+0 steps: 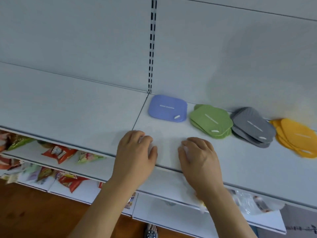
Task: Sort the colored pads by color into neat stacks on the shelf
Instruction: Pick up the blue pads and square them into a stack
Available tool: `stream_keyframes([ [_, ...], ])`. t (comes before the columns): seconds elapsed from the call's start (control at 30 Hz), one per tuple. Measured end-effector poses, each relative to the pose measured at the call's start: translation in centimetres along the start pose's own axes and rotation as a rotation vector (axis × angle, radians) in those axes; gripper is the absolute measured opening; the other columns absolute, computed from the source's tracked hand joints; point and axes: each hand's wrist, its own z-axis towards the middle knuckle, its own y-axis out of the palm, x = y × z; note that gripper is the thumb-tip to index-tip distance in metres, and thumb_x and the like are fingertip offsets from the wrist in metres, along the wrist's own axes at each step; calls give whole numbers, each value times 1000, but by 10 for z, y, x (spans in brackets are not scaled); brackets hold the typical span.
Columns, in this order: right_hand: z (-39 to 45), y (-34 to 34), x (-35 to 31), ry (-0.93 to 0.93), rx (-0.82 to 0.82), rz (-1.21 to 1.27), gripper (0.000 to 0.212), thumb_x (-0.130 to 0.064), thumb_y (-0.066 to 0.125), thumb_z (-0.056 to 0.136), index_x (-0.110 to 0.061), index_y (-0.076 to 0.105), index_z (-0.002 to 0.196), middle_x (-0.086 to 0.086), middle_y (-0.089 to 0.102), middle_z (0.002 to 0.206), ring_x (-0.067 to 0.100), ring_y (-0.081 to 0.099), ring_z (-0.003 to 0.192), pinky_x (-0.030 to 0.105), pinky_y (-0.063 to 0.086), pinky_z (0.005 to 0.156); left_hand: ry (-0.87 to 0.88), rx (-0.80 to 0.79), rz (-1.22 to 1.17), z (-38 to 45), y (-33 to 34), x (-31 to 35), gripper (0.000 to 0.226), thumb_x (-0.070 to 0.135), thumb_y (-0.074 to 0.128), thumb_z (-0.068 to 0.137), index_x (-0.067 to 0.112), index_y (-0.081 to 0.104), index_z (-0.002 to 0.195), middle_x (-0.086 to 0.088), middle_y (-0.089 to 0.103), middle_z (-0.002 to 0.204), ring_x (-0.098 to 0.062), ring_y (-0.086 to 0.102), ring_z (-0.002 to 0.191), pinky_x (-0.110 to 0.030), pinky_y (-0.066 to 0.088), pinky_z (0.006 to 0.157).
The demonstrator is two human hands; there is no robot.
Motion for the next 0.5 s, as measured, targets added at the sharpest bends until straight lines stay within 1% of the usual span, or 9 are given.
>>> stream_keyframes([
  [0.1, 29, 19, -11, -1, -19, 23, 28, -23, 70, 92, -8, 75, 115, 15, 69, 124, 41, 63, 111, 47, 56, 96, 8, -58, 14, 19, 1, -13, 32, 36, 56, 91, 12, 74, 103, -4, 66, 106, -30, 63, 103, -44, 57, 88],
  [0.17, 48, 32, -17, -22, -44, -6, 35, -21, 77, 88, -6, 72, 120, 18, 65, 132, 43, 61, 115, 47, 54, 99, 6, -76, 11, 30, 0, -18, 31, 35, 59, 90, 13, 74, 104, -3, 66, 105, -30, 62, 101, -43, 57, 85],
  [0.27, 74, 48, -19, -45, -110, -89, 40, -25, 74, 90, -5, 68, 124, 21, 60, 139, 46, 57, 120, 49, 51, 103, -4, -96, 4, 43, -1, -24, 30, 35, 60, 89, 14, 75, 104, -1, 68, 106, -30, 63, 101, -42, 58, 83],
  [0.3, 81, 53, -19, -34, -137, -120, 38, -28, 71, 92, -6, 67, 123, 20, 60, 140, 45, 56, 120, 49, 50, 103, 1, -108, 2, 46, 0, -26, 30, 36, 59, 89, 15, 75, 104, 0, 68, 106, -29, 63, 100, -42, 57, 83],
  [0.37, 92, 58, -20, 9, -167, -178, 29, -30, 62, 95, -9, 68, 114, 14, 62, 136, 42, 55, 118, 48, 50, 97, 18, -137, -14, 54, -1, -30, 32, 38, 55, 89, 16, 74, 103, 1, 67, 106, -29, 62, 100, -42, 57, 83],
  [0.43, 96, 59, -20, 36, -136, -214, 22, -29, 57, 96, -12, 69, 104, 8, 65, 128, 40, 56, 112, 46, 51, 89, 35, -164, -41, 63, -1, -35, 35, 41, 52, 90, 16, 74, 102, 2, 67, 105, -29, 62, 101, -43, 57, 83],
  [0.5, 96, 59, -20, 63, -103, -207, 24, -30, 54, 96, -14, 71, 102, 6, 67, 123, 39, 58, 108, 46, 52, 86, 53, -181, -63, 75, 1, -39, 40, 43, 48, 90, 15, 74, 101, 1, 68, 104, -30, 63, 100, -43, 57, 83],
])
